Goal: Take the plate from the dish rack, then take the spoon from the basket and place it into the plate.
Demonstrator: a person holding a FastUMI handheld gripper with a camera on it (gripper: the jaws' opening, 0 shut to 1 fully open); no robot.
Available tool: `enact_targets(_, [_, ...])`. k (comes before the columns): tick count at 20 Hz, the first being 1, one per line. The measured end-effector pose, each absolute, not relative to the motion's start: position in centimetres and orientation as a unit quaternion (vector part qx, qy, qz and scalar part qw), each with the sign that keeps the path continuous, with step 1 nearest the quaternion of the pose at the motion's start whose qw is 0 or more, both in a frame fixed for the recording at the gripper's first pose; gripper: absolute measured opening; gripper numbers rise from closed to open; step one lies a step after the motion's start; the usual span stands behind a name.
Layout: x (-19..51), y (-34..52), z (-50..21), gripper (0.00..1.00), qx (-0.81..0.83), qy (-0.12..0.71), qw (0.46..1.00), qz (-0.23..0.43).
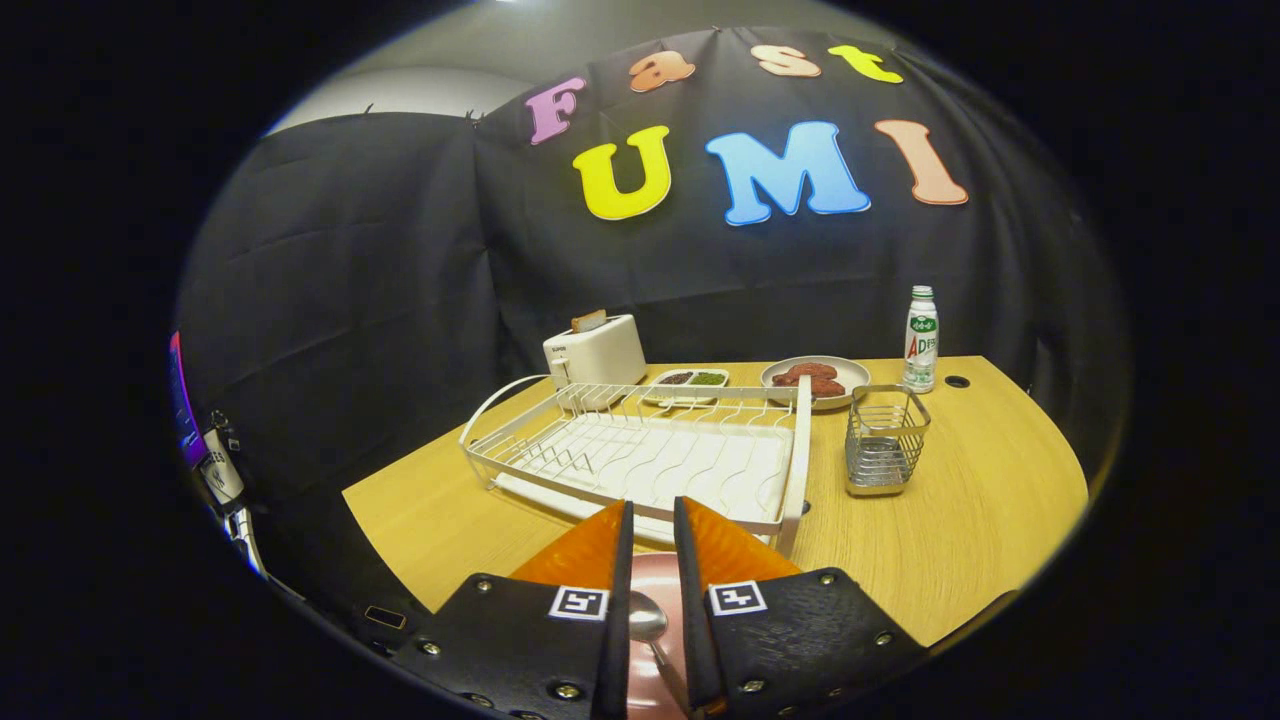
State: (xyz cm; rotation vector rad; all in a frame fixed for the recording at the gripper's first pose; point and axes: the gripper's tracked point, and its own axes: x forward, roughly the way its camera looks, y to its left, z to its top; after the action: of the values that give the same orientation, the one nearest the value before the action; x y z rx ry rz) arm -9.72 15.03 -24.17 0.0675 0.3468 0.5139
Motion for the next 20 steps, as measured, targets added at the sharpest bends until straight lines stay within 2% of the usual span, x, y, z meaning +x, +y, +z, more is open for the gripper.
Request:
enact_targets(12, [-5.4, 8.0, -13.1, 0.22, 0.012, 0.059, 0.991, 0.118])
enact_targets(16, [-4.3, 6.5, -9.7, 0.27, 0.008, 0.029, 0.995, 0.093])
enact_targets(18, [-3.6, 5.8, -9.1, 0.36, 0.003, 0.032, 0.996, 0.084])
enact_targets(19, [-3.2, 6.1, -8.8, 0.37, 0.005, 0.031, 0.996, 0.089])
enact_targets(20, [-3.3, 6.0, -8.4, 0.57, 0.006, 0.031, 0.995, 0.094])
